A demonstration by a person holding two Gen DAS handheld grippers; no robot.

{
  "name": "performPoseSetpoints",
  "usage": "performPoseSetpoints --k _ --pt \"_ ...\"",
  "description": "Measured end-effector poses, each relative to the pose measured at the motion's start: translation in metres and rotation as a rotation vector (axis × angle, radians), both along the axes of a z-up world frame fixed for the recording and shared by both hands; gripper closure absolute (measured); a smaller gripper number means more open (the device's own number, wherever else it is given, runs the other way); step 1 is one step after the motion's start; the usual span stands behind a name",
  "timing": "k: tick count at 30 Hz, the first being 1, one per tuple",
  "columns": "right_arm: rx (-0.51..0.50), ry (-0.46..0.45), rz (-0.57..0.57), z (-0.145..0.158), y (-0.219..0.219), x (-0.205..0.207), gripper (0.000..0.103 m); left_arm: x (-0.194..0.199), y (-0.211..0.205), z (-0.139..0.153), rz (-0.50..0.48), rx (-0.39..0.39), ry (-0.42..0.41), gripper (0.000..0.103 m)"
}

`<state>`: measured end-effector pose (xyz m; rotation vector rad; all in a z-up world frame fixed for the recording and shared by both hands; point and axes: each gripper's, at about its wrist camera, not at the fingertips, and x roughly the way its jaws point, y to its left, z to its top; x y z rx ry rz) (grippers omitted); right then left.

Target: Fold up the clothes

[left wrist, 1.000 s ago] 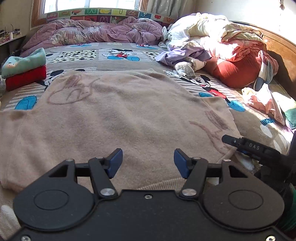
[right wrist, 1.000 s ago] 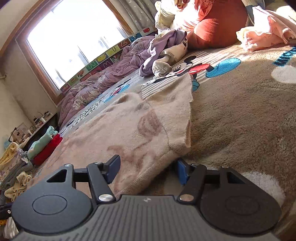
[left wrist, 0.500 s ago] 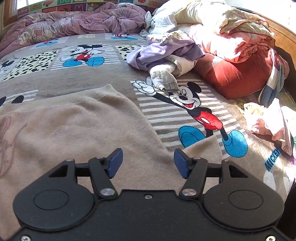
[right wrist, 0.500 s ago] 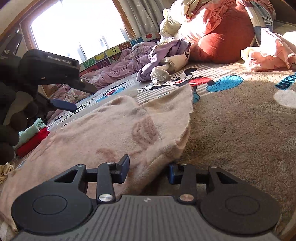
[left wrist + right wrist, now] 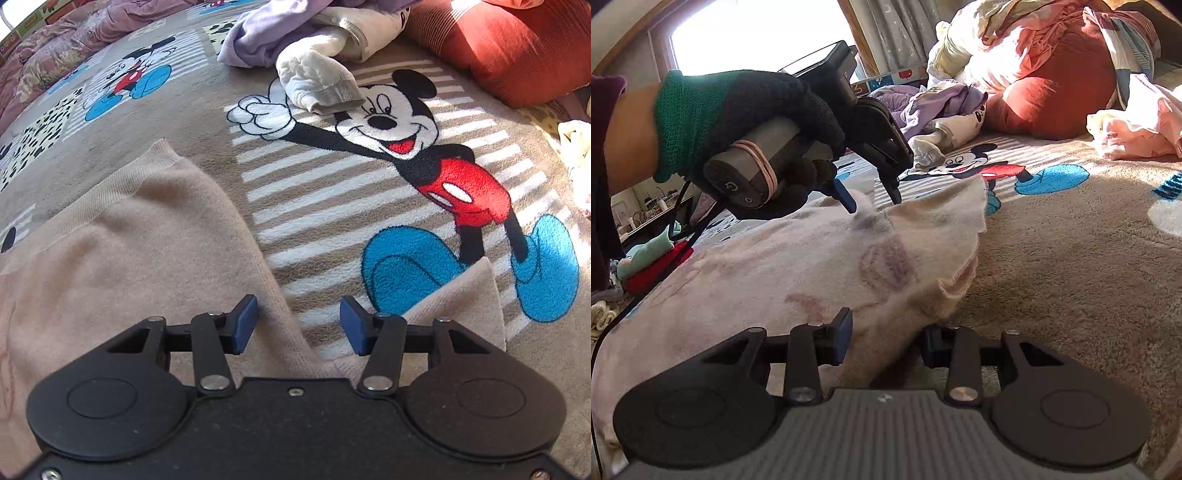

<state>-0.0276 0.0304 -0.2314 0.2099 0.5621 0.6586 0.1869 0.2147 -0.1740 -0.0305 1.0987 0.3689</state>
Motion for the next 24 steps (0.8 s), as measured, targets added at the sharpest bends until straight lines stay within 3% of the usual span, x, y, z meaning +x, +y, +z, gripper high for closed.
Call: performPoseSetpoints --k 3,5,7,11,15,19,24 --pt "-0.003 -0.006 -0.001 0.001 0.0 -0.001 0.069 0.002 -0.006 -0.009 -0.026 0.088 0.047 0.07" --pt "-0.003 -0.01 -0.002 0.002 0.0 -0.001 0.071 0.003 -0.009 -0.009 -0.05 0.126 0.055 0.087" --pt "-0.001 -0.016 -0.001 0.003 -0.001 -0.002 0.075 0.002 -0.009 -0.004 -0.074 0.147 0.05 0.093" --pt "0.026 -0.07 0.016 0.013 -0.002 -0.009 0.085 -0.009 0.009 0.013 -0.066 0.099 0.007 0.095" --pt "0.023 -0.185 0.074 0.029 0.008 -0.028 0.09 -0.036 0.044 0.034 -0.018 0.001 -0.074 0.096" --pt "-0.016 -0.281 0.164 0.039 0.027 -0.05 0.091 -0.066 0.081 0.049 0.02 -0.108 -0.157 0.096" --pt "-0.076 -0.351 0.285 0.044 0.056 -0.074 0.091 -0.103 0.125 0.041 0.089 -0.18 -0.208 0.096"
